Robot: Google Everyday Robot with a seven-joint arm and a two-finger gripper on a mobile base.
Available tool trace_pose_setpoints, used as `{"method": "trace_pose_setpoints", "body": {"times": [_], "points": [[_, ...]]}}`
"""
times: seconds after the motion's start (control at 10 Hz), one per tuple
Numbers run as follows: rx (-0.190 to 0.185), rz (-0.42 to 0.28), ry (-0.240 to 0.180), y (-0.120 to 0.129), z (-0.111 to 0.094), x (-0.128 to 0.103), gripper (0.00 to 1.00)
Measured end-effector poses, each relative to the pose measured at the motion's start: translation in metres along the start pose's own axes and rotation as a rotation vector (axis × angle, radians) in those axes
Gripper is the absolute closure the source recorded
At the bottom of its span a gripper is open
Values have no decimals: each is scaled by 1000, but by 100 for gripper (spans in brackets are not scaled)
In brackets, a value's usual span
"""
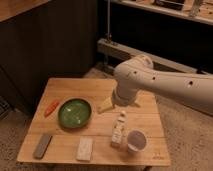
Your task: Move the arm in a circular motion
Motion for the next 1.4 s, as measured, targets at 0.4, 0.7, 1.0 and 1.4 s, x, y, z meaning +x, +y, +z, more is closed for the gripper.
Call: {"method": "trace_pose_setpoints", "body": {"times": [0.4, 0.7, 1.0, 1.4], "points": [[0, -44, 2, 34, 4, -13, 0], [6, -65, 6, 40, 1, -14, 0], [-5, -73, 5, 52, 2, -13, 0], [-4, -86, 6, 48, 0, -15, 0]]}}
